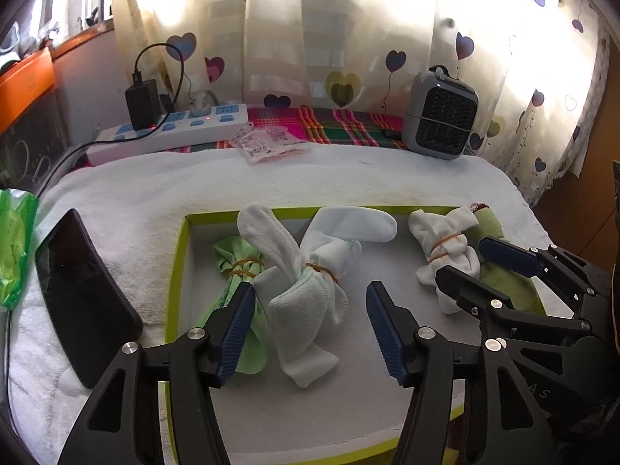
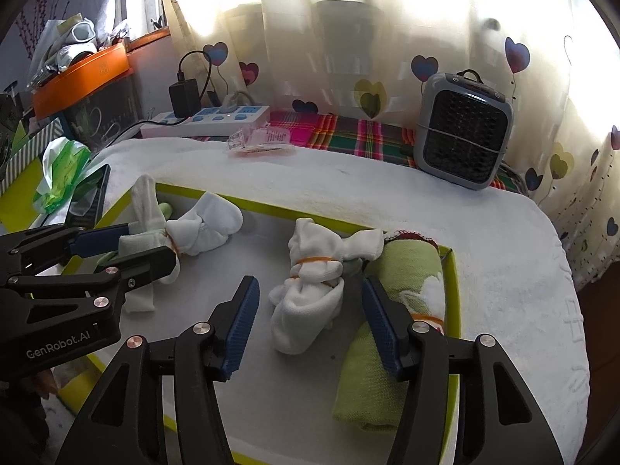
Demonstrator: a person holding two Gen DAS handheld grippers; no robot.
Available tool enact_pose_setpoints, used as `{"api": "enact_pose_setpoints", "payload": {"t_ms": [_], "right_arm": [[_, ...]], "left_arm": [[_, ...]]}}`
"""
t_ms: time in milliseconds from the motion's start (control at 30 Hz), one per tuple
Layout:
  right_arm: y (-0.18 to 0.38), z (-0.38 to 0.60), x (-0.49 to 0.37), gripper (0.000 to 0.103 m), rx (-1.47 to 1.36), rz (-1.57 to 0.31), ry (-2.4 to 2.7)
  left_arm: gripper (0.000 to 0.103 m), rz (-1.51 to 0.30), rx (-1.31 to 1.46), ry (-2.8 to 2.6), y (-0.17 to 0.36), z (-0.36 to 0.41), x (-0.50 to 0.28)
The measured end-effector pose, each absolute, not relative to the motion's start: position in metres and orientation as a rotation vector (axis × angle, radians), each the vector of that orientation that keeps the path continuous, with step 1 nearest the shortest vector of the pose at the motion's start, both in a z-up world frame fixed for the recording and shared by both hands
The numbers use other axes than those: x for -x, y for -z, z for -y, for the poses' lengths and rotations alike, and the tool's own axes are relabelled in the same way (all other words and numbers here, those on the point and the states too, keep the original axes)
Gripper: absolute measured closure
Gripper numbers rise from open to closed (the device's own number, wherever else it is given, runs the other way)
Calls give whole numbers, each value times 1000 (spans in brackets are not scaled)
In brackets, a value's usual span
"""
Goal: Organize soft objects
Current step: 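Open left tool to drop white bundle while right tool releases its bundle in box, then withdraw both open tools from the box toward the white tissue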
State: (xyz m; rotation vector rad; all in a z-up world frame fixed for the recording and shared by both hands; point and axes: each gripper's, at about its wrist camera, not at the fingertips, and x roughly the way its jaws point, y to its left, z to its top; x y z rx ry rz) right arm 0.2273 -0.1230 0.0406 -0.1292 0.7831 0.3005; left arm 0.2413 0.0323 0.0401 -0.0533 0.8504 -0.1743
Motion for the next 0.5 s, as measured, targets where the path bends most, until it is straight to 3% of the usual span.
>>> {"api": "enact_pose_setpoints", "payload": {"t_ms": [500], "right_arm": [[-55,125,-210,44,97,-752,-307]], "left_arm": [[41,-827,63,160,-52,-39,-219]]}}
